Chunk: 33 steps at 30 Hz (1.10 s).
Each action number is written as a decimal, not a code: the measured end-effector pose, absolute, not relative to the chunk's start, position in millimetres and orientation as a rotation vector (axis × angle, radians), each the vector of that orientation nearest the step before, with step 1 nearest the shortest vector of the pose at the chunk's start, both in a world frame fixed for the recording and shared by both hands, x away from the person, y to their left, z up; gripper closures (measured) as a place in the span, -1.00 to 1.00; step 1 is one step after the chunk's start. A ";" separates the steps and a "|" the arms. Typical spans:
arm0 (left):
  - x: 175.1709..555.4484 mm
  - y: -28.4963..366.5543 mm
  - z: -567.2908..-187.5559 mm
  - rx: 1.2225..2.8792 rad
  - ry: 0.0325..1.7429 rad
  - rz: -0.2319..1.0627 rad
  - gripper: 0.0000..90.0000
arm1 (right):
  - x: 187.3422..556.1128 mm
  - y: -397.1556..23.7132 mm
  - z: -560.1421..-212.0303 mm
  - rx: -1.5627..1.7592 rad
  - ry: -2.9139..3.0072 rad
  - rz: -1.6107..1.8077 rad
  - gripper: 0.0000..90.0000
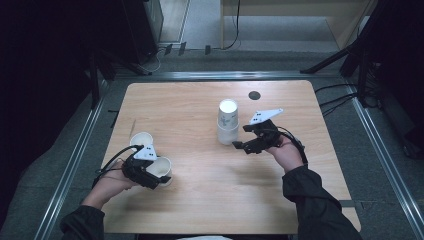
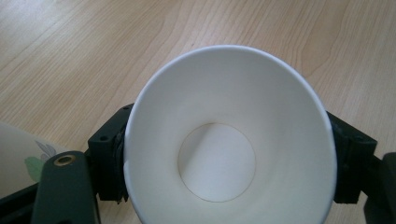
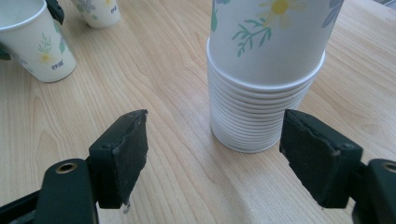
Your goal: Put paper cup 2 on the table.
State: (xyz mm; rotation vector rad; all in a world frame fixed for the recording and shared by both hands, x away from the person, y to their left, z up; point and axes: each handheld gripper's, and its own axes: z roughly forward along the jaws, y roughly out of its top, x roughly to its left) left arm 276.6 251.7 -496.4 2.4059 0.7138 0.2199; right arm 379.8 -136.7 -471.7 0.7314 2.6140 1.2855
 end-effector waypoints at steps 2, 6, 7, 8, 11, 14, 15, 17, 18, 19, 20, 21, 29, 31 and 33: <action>276.4 251.6 -496.4 2.405 0.714 0.222 -0.55 | 379.7 -136.9 -471.6 0.733 2.614 1.283 -0.47; 276.6 251.4 -496.4 2.404 0.726 0.211 -0.57 | 379.7 -136.5 -471.9 0.731 2.615 1.283 -0.47; 276.9 251.6 -495.9 2.404 0.736 0.199 -0.57 | 379.7 -136.4 -471.9 0.730 2.616 1.282 -0.47; 277.5 252.0 -495.9 2.402 0.742 0.192 -0.57 | 379.6 -136.4 -471.9 0.730 2.615 1.279 -0.47; 278.3 252.4 -495.2 2.408 0.750 0.194 -0.60 | 379.9 -136.7 -472.1 0.727 2.619 1.277 -0.47; 276.7 251.8 -493.3 2.416 0.727 0.221 -0.63 | 379.5 -136.5 -472.0 0.728 2.619 1.277 -0.47; 276.4 251.8 -492.4 2.411 0.718 0.219 -0.66 | 379.4 -136.3 -472.0 0.725 2.619 1.276 -0.47; 276.0 251.5 -490.5 2.410 0.705 0.222 -0.70 | 379.0 -136.1 -472.4 0.722 2.625 1.272 -0.47; 275.8 251.1 -489.6 2.407 0.704 0.226 -0.71 | 378.9 -135.9 -472.6 0.719 2.625 1.270 -0.47; 275.8 251.0 -488.4 2.408 0.701 0.232 -0.71 | 378.6 -135.9 -472.7 0.718 2.628 1.268 -0.47; 275.7 250.9 -487.3 2.402 0.701 0.236 -0.71 | 378.3 -135.9 -472.7 0.717 2.629 1.268 -0.47; 275.7 250.9 -486.0 2.400 0.699 0.243 -0.71 | 378.1 -136.0 -472.5 0.717 2.628 1.266 -0.47; 278.9 253.3 -471.8 2.328 0.735 0.275 -0.71 | 377.1 -137.1 -473.2 0.706 2.635 1.257 -0.47; 279.2 252.4 -466.2 2.294 0.731 0.279 -0.71 | 375.6 -137.5 -473.0 0.703 2.639 1.246 -0.47; 279.6 249.9 -459.4 2.259 0.723 0.282 -0.71 | 374.2 -138.4 -473.9 0.706 2.642 1.249 -0.47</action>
